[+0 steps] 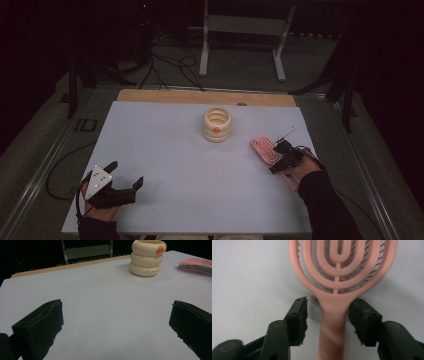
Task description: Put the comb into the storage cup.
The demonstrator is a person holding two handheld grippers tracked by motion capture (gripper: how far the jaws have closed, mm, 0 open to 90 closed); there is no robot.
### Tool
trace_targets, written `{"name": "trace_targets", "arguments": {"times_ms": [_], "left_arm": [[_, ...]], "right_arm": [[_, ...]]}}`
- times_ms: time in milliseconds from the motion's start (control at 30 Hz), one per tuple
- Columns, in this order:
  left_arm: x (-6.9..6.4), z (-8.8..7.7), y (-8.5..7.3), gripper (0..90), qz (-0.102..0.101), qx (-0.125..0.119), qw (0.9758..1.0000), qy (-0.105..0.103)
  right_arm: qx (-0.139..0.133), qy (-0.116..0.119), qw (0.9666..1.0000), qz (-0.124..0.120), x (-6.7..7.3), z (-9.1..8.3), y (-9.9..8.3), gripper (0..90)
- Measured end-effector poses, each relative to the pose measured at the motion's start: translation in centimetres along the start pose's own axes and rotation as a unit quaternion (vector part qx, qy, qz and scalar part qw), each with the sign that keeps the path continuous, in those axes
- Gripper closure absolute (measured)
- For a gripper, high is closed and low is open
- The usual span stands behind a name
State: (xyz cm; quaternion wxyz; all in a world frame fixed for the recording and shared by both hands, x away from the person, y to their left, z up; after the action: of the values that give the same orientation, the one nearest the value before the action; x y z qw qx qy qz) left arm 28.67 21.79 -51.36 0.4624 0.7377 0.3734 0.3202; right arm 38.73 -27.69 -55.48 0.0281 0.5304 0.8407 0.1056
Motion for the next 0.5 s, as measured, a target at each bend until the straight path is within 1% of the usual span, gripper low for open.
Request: {"name": "trace_targets", "arguments": {"times_ms": [33,167,200,400,433,500], "left_arm": [[0.00,0.01,0.00,0.4,0.000,0.000,1.0000,0.000],[-0.01,0.01,-0.01,0.3,0.000,0.000,1.0000,0.000],[-0.02,0.04,-0.01,0.4,0.001,0.001,1.0000,0.000],[-0.09,0.10,-0.04,0.4,0.003,0.004,1.0000,0.000],[-0.12,0.12,-0.05,0.4,0.004,0.004,1.0000,0.001],[-0.12,0.12,-0.05,0.4,0.004,0.004,1.0000,0.001]], "right_arm": [[0.003,0.002,1.0000,0.004,-0.01,0.07,-0.03,50.4],[0.007,0.002,1.0000,0.004,-0.09,0.19,-0.09,53.4],[0.010,0.001,0.9999,0.007,-0.10,0.23,-0.09,55.4],[0.011,0.002,0.9999,0.011,-0.22,0.22,-0.07,57.9],[0.011,0.007,0.9997,0.018,-0.18,0.20,0.00,60.3],[0.011,0.008,0.9997,0.020,-0.14,0.21,0.01,60.7]]}}
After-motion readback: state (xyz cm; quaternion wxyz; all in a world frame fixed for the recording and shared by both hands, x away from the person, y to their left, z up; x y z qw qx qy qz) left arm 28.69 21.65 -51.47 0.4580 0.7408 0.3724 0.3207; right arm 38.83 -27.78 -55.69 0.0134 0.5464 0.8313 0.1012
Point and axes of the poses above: each handheld gripper's, and its own axes: z roughly forward along the jaws, y roughly out of its top, x roughly to its left, the point moved 7 cm from there along z, roughly forward along the jaws, and after that the axes turned 8 degrees about z, right-handed, at the moved point
